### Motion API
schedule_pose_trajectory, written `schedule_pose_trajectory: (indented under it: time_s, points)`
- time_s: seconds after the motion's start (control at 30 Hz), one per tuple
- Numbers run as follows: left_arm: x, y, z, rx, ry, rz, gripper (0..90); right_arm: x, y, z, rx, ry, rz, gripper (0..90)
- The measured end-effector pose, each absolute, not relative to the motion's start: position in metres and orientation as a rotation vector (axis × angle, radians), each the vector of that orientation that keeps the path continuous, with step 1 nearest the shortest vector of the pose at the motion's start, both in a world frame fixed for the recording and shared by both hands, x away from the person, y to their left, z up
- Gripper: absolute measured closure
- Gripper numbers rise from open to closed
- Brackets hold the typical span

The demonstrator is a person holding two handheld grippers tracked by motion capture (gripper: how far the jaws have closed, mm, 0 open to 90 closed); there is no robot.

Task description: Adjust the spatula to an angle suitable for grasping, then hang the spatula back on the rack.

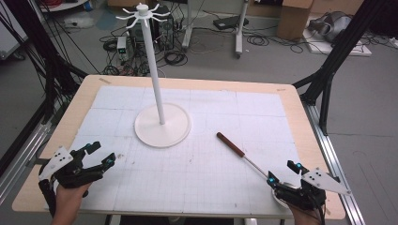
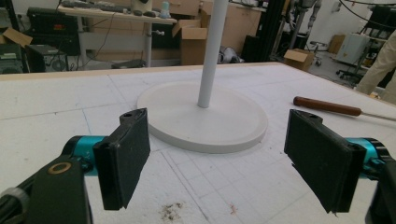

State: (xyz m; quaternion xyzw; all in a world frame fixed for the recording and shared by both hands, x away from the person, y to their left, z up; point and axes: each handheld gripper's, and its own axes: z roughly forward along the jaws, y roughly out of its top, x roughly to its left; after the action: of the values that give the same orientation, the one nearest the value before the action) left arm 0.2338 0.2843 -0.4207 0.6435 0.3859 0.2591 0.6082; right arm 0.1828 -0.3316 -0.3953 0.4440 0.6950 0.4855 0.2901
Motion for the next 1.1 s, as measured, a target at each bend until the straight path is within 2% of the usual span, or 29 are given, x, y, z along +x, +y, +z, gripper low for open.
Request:
schedule_pose_trajectory:
  time_s: [0.67,0.73,1.1]
  points:
    - [0.237,0.281,-0.421,1.498,0.885,0.593,22.6,0.179,-0.334,-0.394,1.224,1.831,1.315,19.6]
    - [0.238,0.281,-0.421,1.5,0.884,0.592,22.6,0.183,-0.334,-0.395,1.212,1.874,1.294,17.3]
    - [0.235,0.276,-0.42,1.519,0.878,0.597,22.7,0.202,-0.323,-0.394,1.133,2.054,1.154,17.3]
